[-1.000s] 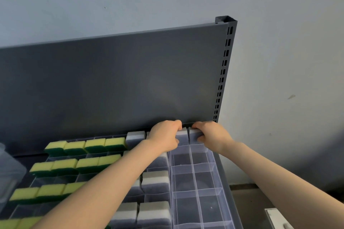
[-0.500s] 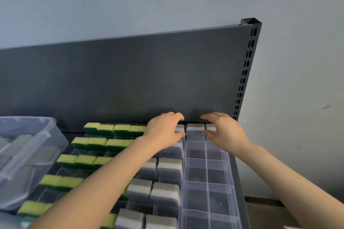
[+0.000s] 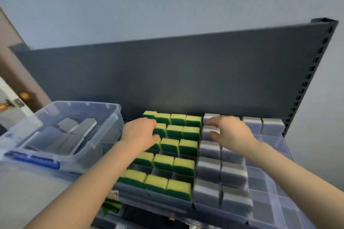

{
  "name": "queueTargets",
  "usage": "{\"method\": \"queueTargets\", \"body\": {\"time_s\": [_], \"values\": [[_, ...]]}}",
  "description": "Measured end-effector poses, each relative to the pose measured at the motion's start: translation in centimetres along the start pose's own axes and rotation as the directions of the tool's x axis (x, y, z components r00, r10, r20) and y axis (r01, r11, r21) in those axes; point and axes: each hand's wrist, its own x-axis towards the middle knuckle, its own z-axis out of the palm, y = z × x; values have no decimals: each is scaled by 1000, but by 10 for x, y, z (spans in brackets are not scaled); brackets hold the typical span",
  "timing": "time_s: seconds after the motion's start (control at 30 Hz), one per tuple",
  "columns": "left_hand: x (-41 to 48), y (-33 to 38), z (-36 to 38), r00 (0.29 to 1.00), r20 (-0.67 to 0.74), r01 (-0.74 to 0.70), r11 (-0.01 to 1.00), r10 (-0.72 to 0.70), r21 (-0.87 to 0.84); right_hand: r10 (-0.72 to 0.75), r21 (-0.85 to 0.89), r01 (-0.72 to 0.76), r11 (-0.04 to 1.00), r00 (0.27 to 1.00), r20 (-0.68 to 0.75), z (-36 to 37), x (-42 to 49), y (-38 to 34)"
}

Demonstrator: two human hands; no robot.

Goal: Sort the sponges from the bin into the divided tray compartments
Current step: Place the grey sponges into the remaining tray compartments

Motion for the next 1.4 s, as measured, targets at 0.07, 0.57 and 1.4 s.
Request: {"method": "queueTargets", "body": {"time_s": [0.07, 0.57, 1.4], "values": [[-17, -39, 1, 999, -4, 36, 999, -36, 5, -32, -45, 32, 998, 999, 1, 3, 5, -36], [-104, -287, 1, 946, -39, 313, 938, -322, -151, -94, -41, 95, 995, 995, 11, 52, 37, -236], [-4, -412, 65, 940, 84, 341, 902, -330, -264, -325, -2, 339, 941, 903, 283, 159, 249, -352]]}}
